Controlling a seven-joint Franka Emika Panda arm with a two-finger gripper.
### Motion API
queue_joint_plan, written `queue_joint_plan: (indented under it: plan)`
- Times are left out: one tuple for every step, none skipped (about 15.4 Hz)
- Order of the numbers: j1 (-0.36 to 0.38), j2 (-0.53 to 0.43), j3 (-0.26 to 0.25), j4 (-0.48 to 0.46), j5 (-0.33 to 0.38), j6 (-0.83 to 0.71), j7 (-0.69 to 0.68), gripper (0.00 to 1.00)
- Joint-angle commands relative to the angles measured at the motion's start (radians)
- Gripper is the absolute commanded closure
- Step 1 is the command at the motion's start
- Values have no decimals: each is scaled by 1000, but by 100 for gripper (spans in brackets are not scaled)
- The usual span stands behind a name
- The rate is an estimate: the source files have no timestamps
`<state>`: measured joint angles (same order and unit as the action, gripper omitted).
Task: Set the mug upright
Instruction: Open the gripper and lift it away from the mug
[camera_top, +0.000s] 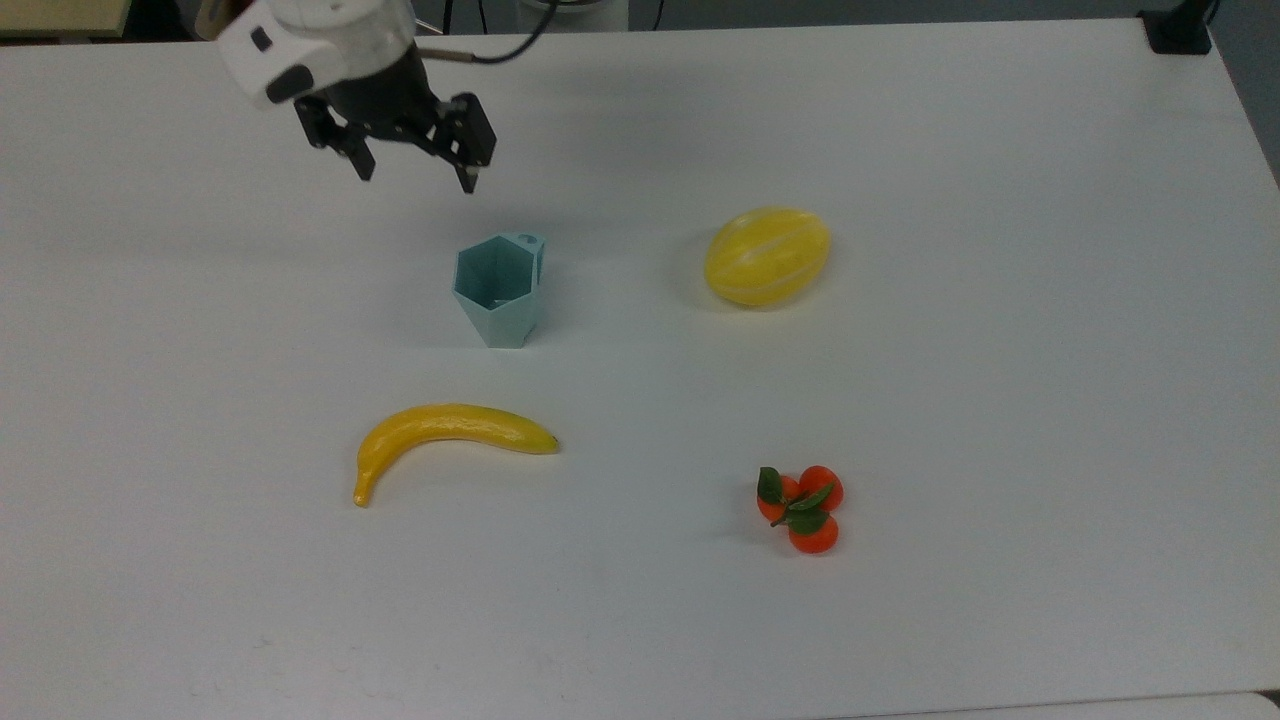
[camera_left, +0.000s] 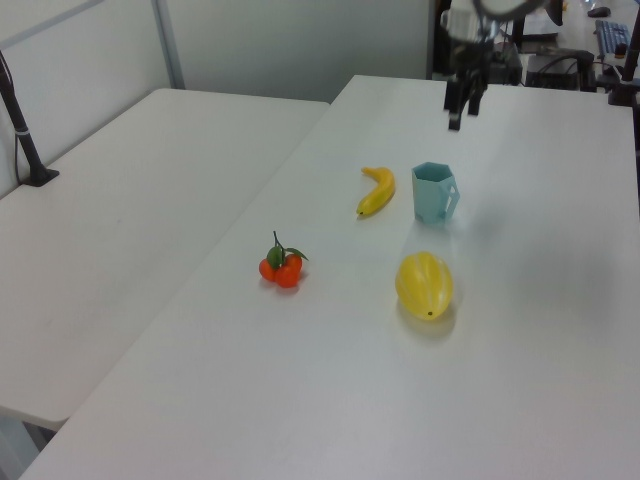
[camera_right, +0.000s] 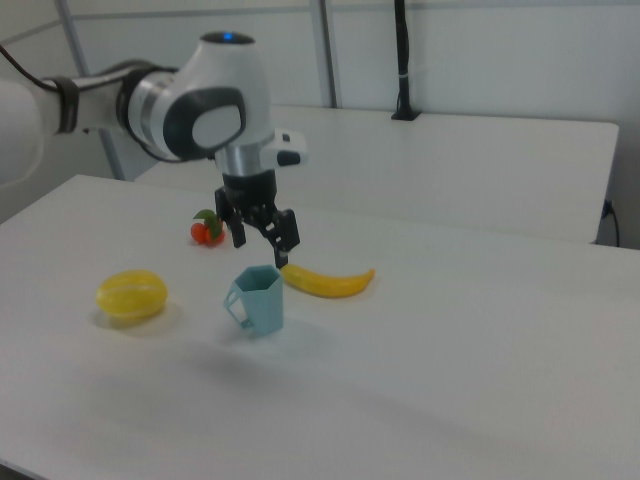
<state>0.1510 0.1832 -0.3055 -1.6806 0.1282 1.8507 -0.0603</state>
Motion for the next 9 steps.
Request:
queue_joint_plan:
  plan:
    - [-123, -30, 89, 84, -16, -133, -27, 0]
    - [-148, -50, 109, 84, -57, -130, -35, 0]
    - [-157, -62, 120, 85, -90, -131, -21, 0]
    - [-156, -68, 118, 84, -102, -137, -10, 0]
    - [-159, -86, 120, 84, -105, -142, 3, 0]
    - [-162, -88, 120, 84, -105, -142, 5, 0]
    - [-163, -88, 120, 84, -105, -142, 7, 0]
    - [-163, -88, 120, 84, -105, -140, 7, 0]
    - [-163, -87, 120, 84, -105, -139, 8, 0]
